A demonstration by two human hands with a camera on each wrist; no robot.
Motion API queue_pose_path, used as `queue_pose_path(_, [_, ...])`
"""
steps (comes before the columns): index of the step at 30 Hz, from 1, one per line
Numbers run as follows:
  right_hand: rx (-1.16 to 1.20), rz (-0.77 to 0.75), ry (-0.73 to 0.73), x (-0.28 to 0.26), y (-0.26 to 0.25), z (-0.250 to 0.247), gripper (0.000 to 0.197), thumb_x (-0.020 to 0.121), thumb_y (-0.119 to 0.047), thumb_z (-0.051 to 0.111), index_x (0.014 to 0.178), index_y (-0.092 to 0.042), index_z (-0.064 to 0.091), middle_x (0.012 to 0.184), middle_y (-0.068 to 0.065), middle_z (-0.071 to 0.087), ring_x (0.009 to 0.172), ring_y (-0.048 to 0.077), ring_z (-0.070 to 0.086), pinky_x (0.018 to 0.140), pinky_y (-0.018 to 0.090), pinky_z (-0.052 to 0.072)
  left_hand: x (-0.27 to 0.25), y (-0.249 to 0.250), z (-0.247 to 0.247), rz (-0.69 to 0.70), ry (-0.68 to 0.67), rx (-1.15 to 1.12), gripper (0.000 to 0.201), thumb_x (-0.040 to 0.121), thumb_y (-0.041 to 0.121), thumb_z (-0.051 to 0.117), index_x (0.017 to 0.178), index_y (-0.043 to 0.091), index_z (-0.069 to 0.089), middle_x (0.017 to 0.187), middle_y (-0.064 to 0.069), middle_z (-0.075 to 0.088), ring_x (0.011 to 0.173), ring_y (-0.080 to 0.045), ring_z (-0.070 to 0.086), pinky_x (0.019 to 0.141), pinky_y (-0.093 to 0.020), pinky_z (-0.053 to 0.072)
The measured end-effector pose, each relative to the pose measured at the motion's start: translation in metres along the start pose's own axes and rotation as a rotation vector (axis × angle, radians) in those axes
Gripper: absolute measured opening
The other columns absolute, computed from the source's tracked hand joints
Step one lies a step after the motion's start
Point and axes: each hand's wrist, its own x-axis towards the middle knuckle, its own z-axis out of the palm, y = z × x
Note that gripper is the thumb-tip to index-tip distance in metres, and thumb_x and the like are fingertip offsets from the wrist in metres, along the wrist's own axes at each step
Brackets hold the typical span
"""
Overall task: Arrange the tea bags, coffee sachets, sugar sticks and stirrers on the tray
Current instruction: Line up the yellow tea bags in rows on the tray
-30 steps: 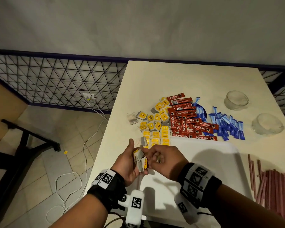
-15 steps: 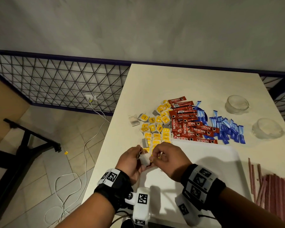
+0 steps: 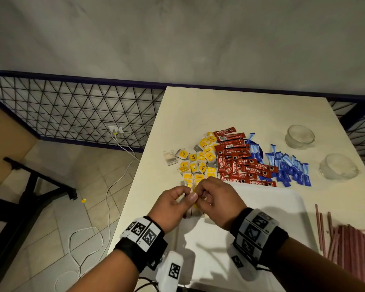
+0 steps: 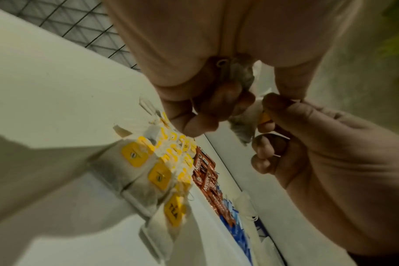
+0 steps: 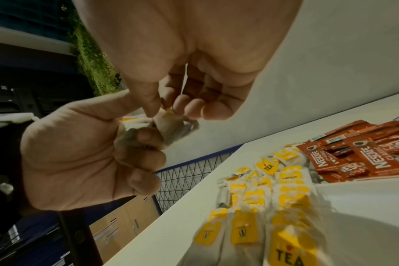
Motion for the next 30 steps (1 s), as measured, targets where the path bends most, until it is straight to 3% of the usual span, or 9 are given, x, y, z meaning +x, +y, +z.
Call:
queue_pose_path(3, [0.009,-0.024,0.006,-0.001,-0.002,0.001,0.009,0.077,-0.026,0.059,0.081,-0.019,0.063,0.08,-0.011,0.051,0.07,-0.002,0.045,0.065,0.013,0.036,-0.001,0.002,0.003,-0.012,0.008,-0.085,0.048,0.068,0.053,0.066,0.088,0.009,0.062,0.067,-0.016,0.052,0.057,-0.024,0.044,0.057,-0.027,0.043])
queue_pose_path(9, [0.183,0.178,0.067,0.002,0.009,-0.005,0.023,0.082,-0.019,0.07,0.1,-0.027,0.057,0.093,-0.011,0.051,0.07,-0.002,0.046,0.065,0.01,0.033,0.002,0.006,-0.003,-0.019,-0.004,-0.063,0.024,0.078,0.033,0.064,0.08,0.01,0.064,0.071,-0.007,0.059,0.053,-0.018,0.045,0.056,-0.028,0.041])
queue_pose_path(11, [0.249,0.224,-0.017,0.004,0.01,-0.003,0.016,0.086,-0.02,0.067,0.089,-0.032,0.058,0.092,-0.01,0.054,0.067,0.004,0.049,0.064,0.015,0.038,0.002,0.007,-0.005,-0.001,-0.027,-0.043,0.021,0.078,0.029,0.064,0.084,0.009,0.065,0.074,-0.005,0.061,0.057,-0.013,0.051,0.057,-0.025,0.043])
queue_pose_path(14, [0.44,0.286,-0.049,0.005,0.01,-0.001,0.012,0.089,-0.015,0.064,0.082,-0.024,0.062,0.081,-0.004,0.063,0.066,0.007,0.055,0.063,0.017,0.042,0.005,0.004,-0.006,0.033,0.002,-0.013,0.024,0.077,0.023,0.07,0.094,0.005,0.068,0.07,0.01,0.06,0.066,-0.008,0.055,0.059,-0.015,0.043])
queue_pose_path(16, [0.494,0.338,-0.02,0.005,0.013,0.001,0.012,0.089,-0.017,0.066,0.083,-0.027,0.064,0.08,-0.002,0.063,0.069,0.01,0.056,0.063,0.021,0.044,0.009,0.001,-0.007,0.037,0.003,0.075,0.019,0.082,0.022,0.07,0.086,0.004,0.067,0.065,0.011,0.057,0.06,-0.006,0.05,0.058,-0.015,0.04])
queue_pose_path(20, [0.342,0.465,-0.028,0.0,0.031,0.007,0.007,0.085,-0.029,0.067,0.078,-0.03,0.066,0.078,-0.005,0.067,0.073,0.013,0.06,0.069,0.029,0.049,0.018,-0.011,-0.007,-0.094,0.012,0.299,0.023,0.088,0.023,0.069,0.07,0.013,0.059,0.054,0.011,0.049,0.046,-0.003,0.041,0.054,-0.019,0.036])
queue_pose_path(23, [0.167,0.561,-0.052,-0.016,0.051,0.008,0.009,0.085,-0.029,0.066,0.078,-0.025,0.063,0.079,-0.01,0.065,0.079,0.01,0.059,0.067,0.018,0.042,0.02,-0.026,-0.003,-0.21,-0.023,0.494,0.027,0.089,0.028,0.066,0.071,0.008,0.061,0.065,-0.001,0.053,0.06,-0.013,0.047,0.062,-0.025,0.038])
queue_pose_path(26, [0.081,0.691,-0.112,-0.03,0.071,0.015,0.016,0.086,-0.028,0.066,0.073,-0.024,0.058,0.083,-0.005,0.065,0.087,0.016,0.06,0.073,0.023,0.043,0.018,-0.033,0.006,-0.297,-0.089,0.682,0.036,0.089,0.033,0.063,0.068,0.005,0.056,0.065,-0.004,0.046,0.063,-0.017,0.041,0.06,-0.028,0.031])
queue_pose_path(30, [-0.064,0.668,-0.213,-0.035,0.08,0.03,0.018,0.09,-0.036,0.061,0.081,-0.02,0.059,0.084,-0.003,0.06,0.087,0.018,0.058,0.076,0.023,0.042,0.019,-0.034,0.015,-0.354,-0.115,0.765,0.035,0.091,0.036,0.059,0.065,0.012,0.053,0.065,-0.003,0.047,0.066,-0.019,0.044,0.06,-0.028,0.032])
